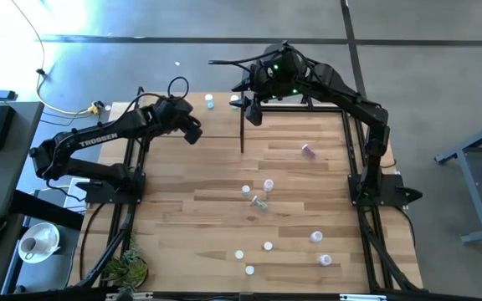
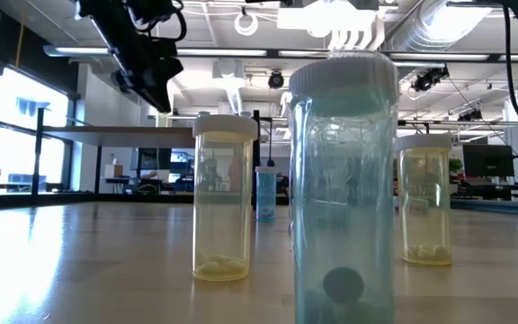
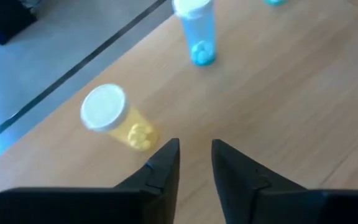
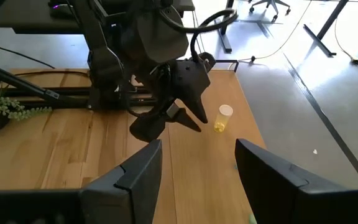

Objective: Pick and place medicine bottles onto shelf by color
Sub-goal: Put the top right yellow pill bottle on the shelf

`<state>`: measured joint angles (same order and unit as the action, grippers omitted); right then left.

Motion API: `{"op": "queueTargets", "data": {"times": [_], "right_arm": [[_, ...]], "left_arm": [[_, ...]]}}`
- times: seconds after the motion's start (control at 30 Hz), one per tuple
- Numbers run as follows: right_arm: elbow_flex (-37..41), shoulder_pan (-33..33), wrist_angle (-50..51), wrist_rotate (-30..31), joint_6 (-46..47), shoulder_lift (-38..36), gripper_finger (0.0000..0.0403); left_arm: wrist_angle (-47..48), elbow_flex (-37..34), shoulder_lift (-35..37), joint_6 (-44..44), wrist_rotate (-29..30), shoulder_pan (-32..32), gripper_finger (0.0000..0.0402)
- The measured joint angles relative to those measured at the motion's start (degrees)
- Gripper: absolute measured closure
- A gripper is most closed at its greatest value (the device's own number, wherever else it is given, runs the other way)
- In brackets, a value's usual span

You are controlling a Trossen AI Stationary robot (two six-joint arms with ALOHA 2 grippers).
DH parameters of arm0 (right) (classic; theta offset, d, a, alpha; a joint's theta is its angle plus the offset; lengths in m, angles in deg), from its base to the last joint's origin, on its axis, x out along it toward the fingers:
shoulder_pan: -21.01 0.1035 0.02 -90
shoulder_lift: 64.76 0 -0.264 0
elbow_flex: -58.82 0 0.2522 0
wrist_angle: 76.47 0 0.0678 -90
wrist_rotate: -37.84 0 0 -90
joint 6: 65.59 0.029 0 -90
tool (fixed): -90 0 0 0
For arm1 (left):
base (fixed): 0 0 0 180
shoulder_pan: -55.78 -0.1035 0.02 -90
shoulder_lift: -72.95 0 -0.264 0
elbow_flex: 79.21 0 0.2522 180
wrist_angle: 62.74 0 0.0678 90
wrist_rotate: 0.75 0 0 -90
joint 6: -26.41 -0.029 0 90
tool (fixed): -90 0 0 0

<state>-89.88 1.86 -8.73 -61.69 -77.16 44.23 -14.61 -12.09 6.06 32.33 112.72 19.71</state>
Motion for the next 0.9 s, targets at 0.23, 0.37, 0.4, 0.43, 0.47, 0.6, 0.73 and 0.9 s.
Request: {"op": "queueTargets", "data": {"times": [0.23, 0.37, 0.4, 0.43, 0.47, 0.6, 0.73, 0.9], "right_arm": [[0.00, 0.00, -0.02, -0.01, -0.02, 0.00, 0.0208], [0.00, -0.01, -0.02, -0.01, -0.02, 0.00, 0.0208], [0.00, 0.00, -0.02, -0.01, -0.02, -0.01, 0.0208], [0.00, 0.00, -0.02, -0.01, -0.02, -0.02, 0.0208], [0.00, -0.01, -0.02, -0.01, -0.02, -0.02, 0.0208], [0.00, 0.01, -0.02, -0.01, -0.02, -0.01, 0.0208], [0.00, -0.01, -0.02, -0.01, -0.02, -0.02, 0.0208], [0.00, 0.00, -0.19, -0.01, -0.02, -0.01, 0.0208]], "left_arm": [[0.99, 0.00, 0.02, -0.07, 0.97, -1.08, 0.0362], [0.84, 0.00, -0.55, -0.07, 1.17, -1.10, 0.0376], [0.90, 0.00, -0.98, -0.07, 0.94, -1.10, 0.0380], [1.01, 0.00, -1.45, -0.22, 0.85, -1.10, 0.0383], [1.00, 0.00, -1.90, -0.68, 0.80, -1.10, 0.0386], [0.45, 0.00, -4.08, -1.76, 1.59, -1.10, 0.0399], [-0.16, 0.00, -5.14, -1.62, 4.18, -1.10, 0.0401], [-0.14, 0.00, -5.86, -1.62, 4.45, -1.65, 0.0401]]}}
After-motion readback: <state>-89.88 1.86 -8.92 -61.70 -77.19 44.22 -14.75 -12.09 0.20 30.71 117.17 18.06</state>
